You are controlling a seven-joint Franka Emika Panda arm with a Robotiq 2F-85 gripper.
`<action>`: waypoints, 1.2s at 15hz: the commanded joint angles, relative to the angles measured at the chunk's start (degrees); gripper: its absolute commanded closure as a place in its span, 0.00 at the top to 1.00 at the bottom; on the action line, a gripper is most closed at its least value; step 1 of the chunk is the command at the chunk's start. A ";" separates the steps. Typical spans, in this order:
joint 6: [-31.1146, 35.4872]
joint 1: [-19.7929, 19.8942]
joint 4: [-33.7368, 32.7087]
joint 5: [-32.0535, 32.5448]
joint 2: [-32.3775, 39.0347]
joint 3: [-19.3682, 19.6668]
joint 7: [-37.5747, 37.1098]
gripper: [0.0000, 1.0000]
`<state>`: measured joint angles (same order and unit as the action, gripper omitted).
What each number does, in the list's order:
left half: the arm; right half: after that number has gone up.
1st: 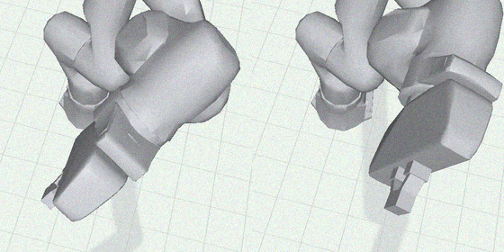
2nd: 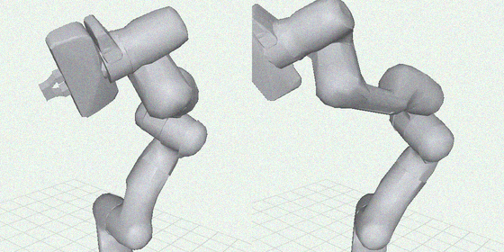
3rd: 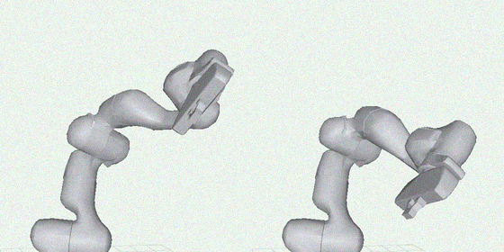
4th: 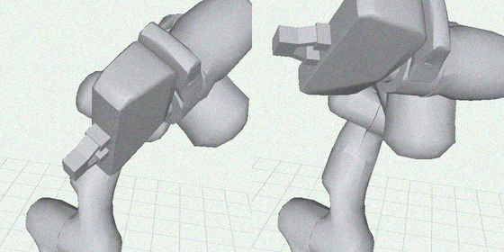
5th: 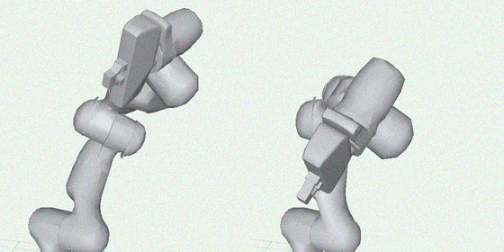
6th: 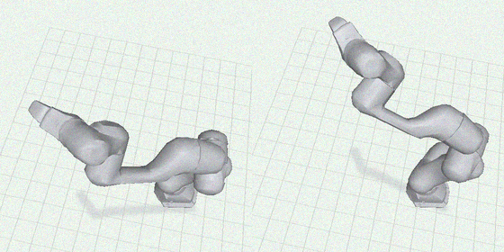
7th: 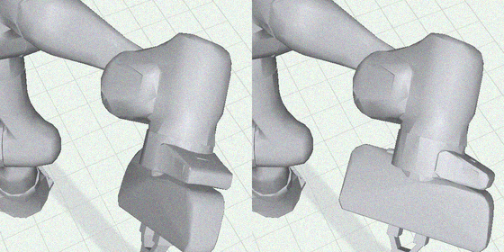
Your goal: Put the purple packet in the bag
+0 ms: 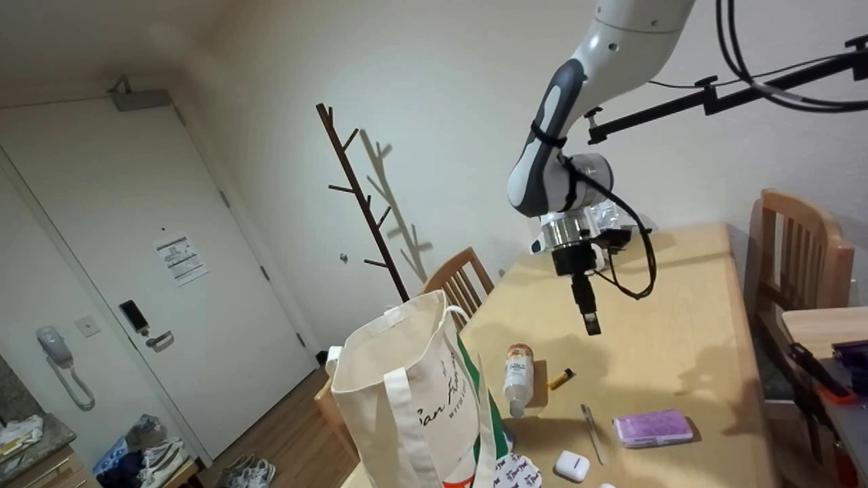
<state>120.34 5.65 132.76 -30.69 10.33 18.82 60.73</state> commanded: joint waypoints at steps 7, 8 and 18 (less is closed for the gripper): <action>-2.79 9.71 -15.07 6.60 20.49 -8.81 -9.93 1.00; -3.03 11.14 -15.76 5.06 20.39 -9.93 -9.11 1.00; -5.99 9.53 -17.33 13.81 24.05 -13.33 -14.74 1.00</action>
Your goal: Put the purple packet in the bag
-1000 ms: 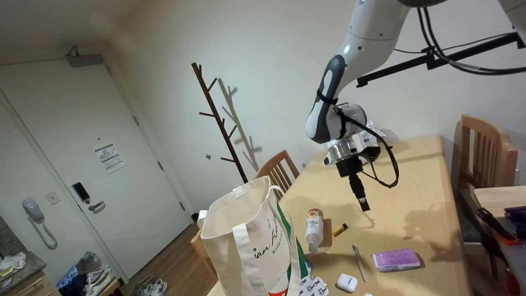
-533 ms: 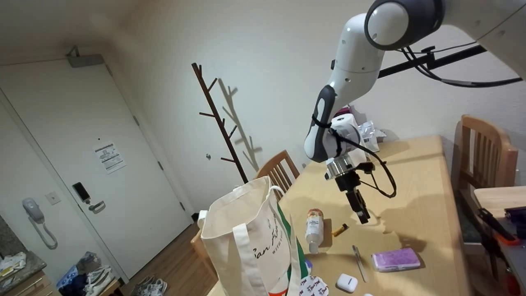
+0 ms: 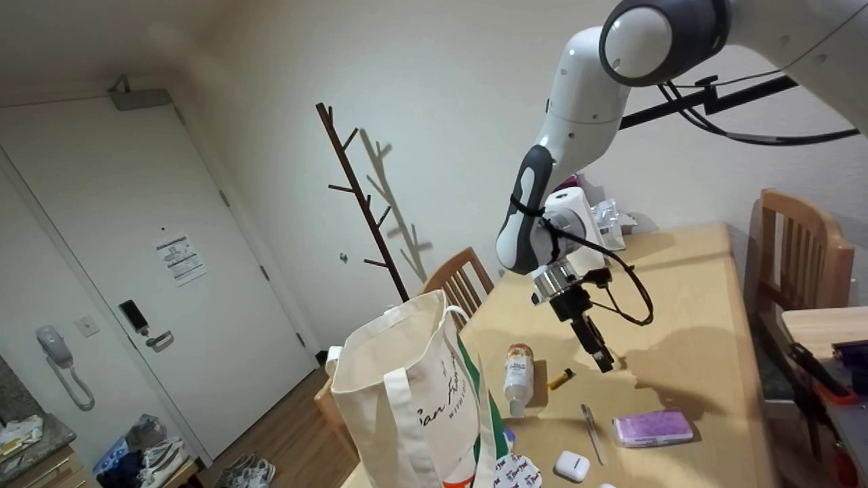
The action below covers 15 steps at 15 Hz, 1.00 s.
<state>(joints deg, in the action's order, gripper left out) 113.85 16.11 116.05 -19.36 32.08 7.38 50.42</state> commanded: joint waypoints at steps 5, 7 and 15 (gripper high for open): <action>14.02 -5.65 1.46 5.27 7.25 -3.73 -16.21 1.00; 21.01 -8.84 3.06 9.19 9.30 -3.28 -23.44 1.00; 38.91 -15.65 10.45 18.49 11.31 -4.01 -44.34 1.00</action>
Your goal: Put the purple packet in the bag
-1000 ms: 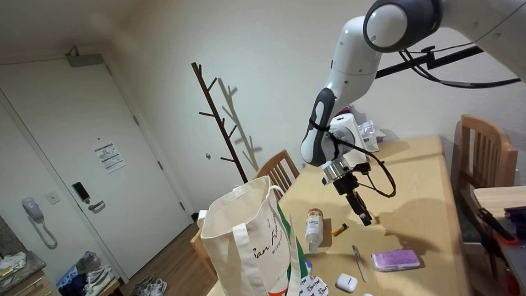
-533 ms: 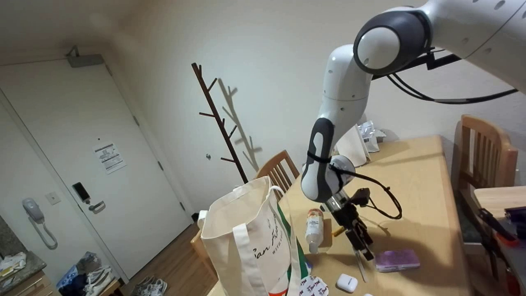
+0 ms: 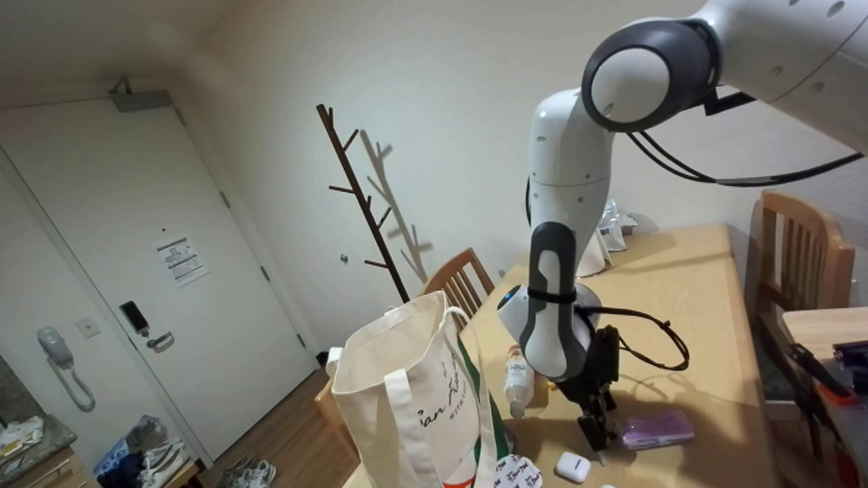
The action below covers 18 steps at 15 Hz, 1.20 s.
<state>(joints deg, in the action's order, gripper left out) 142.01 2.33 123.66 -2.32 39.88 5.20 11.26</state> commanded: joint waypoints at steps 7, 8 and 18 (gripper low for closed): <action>34.44 -8.68 20.95 0.15 -4.90 -1.70 -16.32 1.00; 37.52 -9.91 22.40 -0.63 -4.72 -1.76 -17.99 1.00; 44.48 -8.35 37.75 -0.45 -14.88 -6.65 -15.82 1.00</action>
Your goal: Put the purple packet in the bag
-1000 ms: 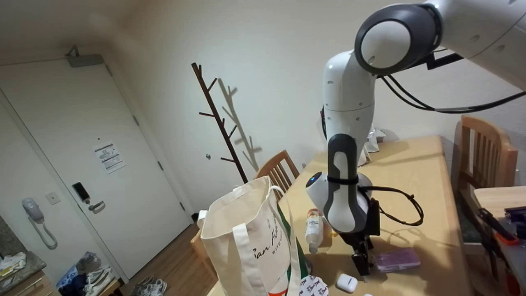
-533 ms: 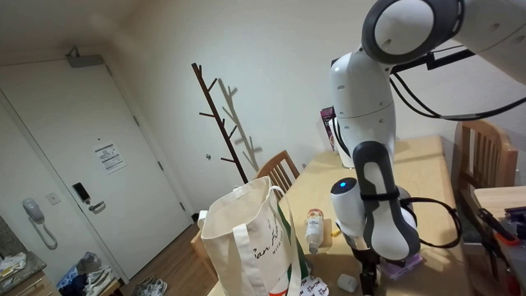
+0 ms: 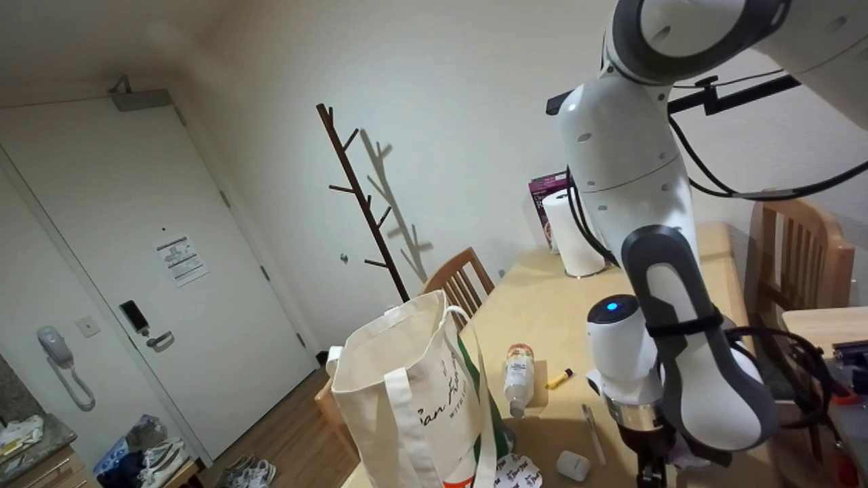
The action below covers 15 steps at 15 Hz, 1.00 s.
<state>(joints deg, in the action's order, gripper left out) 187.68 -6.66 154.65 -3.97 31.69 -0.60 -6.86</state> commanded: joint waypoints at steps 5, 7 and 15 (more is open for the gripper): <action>-12.69 6.38 5.15 7.53 -12.00 -4.86 10.52 1.00; -10.97 3.87 3.94 5.55 -9.77 -3.71 8.01 1.00; -19.17 -2.10 6.14 7.04 -16.63 3.67 4.78 1.00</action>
<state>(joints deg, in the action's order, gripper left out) 174.76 -2.56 158.04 1.64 21.68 -3.43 1.28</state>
